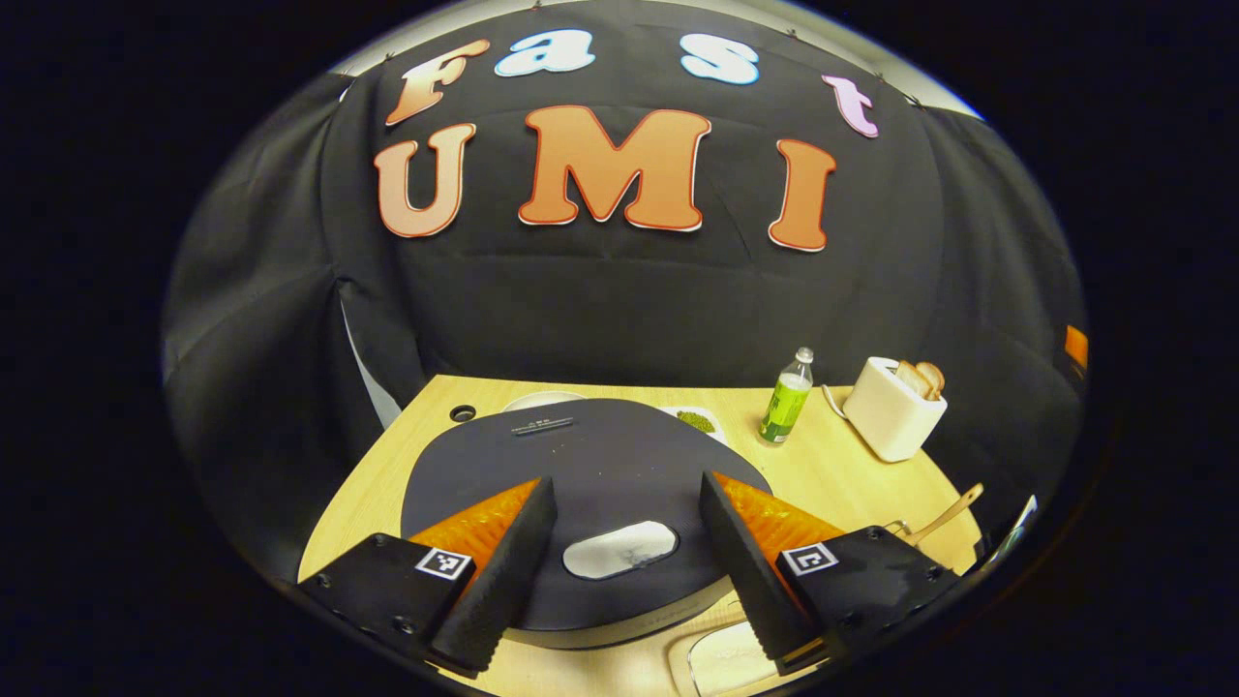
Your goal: Close the left gripper, press the button to open the rice cooker; take a wooden spoon from the chopstick holder with the right hand, scoop a spoonful of rice and pour it into the rice cooker, then put the wooden spoon back into the chopstick holder.
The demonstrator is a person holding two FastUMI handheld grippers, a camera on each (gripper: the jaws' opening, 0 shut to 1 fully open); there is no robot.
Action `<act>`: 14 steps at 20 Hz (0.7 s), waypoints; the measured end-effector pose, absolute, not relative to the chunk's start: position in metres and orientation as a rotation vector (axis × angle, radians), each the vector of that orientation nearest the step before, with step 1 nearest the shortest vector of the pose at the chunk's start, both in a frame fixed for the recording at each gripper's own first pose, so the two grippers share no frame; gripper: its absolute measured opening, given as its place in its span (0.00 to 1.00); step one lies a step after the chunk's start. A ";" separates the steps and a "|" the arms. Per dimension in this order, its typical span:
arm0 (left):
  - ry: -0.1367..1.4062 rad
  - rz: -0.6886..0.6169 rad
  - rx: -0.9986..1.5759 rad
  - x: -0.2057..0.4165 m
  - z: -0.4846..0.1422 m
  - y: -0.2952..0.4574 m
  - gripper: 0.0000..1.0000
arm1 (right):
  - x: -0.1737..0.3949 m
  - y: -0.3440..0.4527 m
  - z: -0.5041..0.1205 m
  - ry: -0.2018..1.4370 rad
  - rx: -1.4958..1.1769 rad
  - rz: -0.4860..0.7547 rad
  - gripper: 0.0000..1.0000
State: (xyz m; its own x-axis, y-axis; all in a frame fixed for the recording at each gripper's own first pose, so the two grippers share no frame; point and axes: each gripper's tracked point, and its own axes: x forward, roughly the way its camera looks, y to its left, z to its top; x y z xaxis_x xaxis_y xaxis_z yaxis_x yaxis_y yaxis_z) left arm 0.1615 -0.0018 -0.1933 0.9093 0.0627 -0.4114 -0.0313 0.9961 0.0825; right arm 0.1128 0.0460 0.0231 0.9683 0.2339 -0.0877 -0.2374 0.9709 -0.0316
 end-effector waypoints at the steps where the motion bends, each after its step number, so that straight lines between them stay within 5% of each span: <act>1: 0.431 0.055 0.084 0.160 -0.203 -0.002 1.00 | 0.113 0.046 0.023 0.089 -0.037 0.240 0.95; 14: 0.376 0.090 0.136 0.149 -0.233 0.000 1.00 | 0.112 0.034 0.003 0.129 -0.051 0.243 0.95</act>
State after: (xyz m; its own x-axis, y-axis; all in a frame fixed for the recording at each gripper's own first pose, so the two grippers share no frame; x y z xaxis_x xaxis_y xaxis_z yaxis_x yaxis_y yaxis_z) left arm 0.1485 0.0000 -0.2334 0.9263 0.1127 -0.3596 -0.0623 0.9869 0.1486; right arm 0.1120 0.0342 0.0031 0.9623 0.2371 -0.1333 -0.2435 0.9693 -0.0344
